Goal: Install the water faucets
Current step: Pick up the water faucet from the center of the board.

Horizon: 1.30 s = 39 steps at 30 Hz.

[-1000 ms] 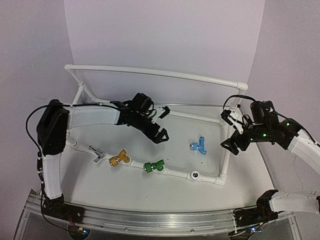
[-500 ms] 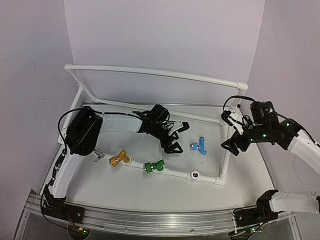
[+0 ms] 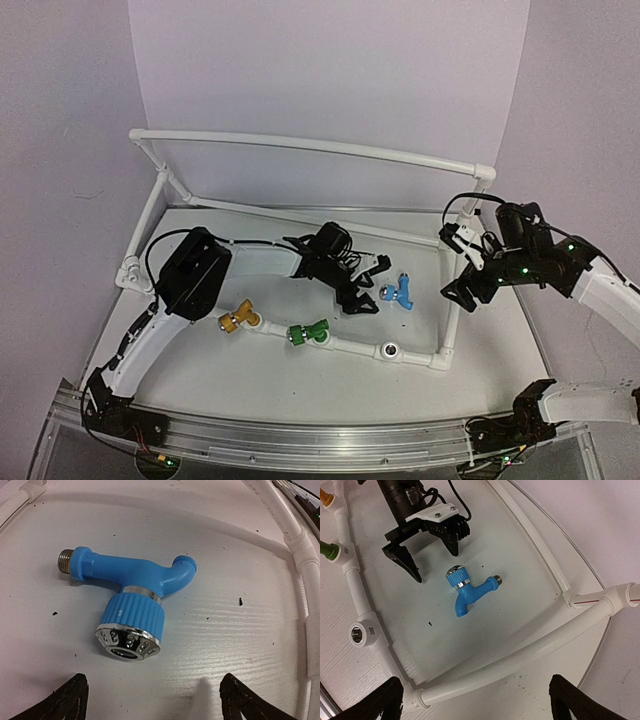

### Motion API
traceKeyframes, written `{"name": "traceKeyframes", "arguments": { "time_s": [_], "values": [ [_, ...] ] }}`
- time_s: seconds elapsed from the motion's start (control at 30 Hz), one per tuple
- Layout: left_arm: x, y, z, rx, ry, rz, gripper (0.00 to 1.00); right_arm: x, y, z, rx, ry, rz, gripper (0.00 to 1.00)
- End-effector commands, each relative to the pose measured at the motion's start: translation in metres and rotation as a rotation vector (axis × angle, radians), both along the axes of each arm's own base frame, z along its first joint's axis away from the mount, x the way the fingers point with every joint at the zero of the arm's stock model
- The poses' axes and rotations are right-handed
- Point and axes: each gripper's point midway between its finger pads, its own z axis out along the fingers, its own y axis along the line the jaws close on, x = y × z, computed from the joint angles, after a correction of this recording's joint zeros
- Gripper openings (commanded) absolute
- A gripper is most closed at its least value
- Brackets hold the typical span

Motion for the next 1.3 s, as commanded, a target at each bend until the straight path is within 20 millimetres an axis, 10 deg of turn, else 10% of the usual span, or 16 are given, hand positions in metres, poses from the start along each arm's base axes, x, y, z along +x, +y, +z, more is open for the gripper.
{"name": "traceKeyframes", "arguments": {
  "time_s": [0.0, 0.57, 1.27],
  "values": [
    [0.001, -0.022, 0.018, -0.093, -0.043, -0.046, 0.90, 0.002, -0.002, 0.002, -0.008, -0.003, -0.006, 0.98],
    [0.010, -0.047, 0.014, -0.139, -0.115, -0.052, 0.75, 0.000, -0.015, -0.006, -0.105, -0.012, -0.005, 0.98],
    [-0.011, -0.043, 0.051, -0.214, -0.198, -0.048, 0.19, 0.023, -0.038, -0.034, -0.242, -0.024, -0.134, 0.98]
  ]
}}
